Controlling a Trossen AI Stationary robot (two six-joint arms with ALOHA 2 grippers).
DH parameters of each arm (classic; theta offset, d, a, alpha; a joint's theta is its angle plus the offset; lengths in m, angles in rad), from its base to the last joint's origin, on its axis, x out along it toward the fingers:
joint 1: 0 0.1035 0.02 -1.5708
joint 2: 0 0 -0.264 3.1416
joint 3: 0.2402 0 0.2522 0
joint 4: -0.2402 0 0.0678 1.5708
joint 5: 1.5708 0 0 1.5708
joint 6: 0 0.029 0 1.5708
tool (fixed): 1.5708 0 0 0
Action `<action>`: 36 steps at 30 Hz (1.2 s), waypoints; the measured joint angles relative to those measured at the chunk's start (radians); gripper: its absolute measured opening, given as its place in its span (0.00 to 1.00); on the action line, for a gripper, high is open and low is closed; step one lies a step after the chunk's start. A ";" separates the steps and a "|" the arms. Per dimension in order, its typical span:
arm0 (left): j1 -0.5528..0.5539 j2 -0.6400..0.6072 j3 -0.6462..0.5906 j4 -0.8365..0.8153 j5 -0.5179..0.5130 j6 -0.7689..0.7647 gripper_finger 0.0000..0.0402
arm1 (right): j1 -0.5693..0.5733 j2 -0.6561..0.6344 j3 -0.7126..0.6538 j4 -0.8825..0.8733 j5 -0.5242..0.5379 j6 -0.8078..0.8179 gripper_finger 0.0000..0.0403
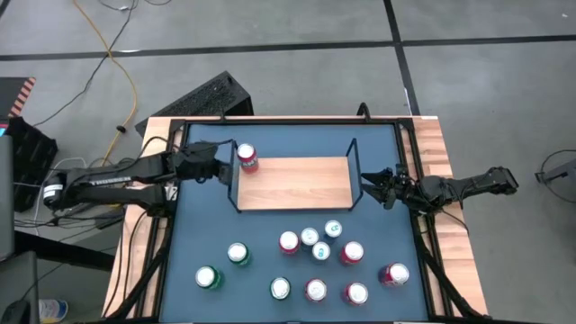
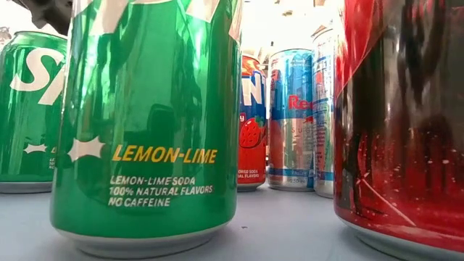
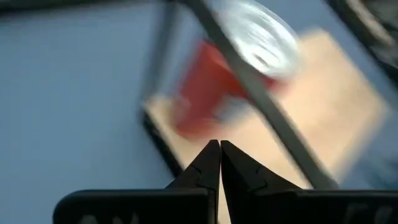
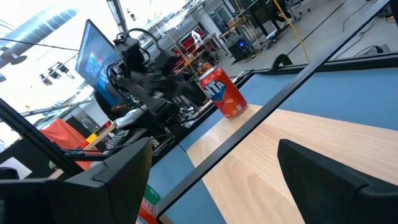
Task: Place canned beverage on shelf
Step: Adjust the shelf
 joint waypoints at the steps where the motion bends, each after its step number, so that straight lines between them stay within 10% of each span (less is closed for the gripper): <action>1: -0.001 -0.023 0.000 0.000 0.075 -0.005 0.00 | 0.000 0.000 0.000 0.000 0.000 0.000 0.86; 11: -0.134 -0.155 0.144 0.039 0.338 -0.072 0.00 | 0.000 0.000 0.000 0.000 0.000 -0.001 0.86; 20: -0.249 -0.127 0.367 -0.078 0.049 0.036 0.00 | 0.000 0.000 0.000 0.000 0.000 -0.004 0.86; 36: -0.532 0.311 0.482 -0.158 -0.102 -0.023 0.00 | 0.000 0.000 0.000 0.000 0.000 -0.001 0.86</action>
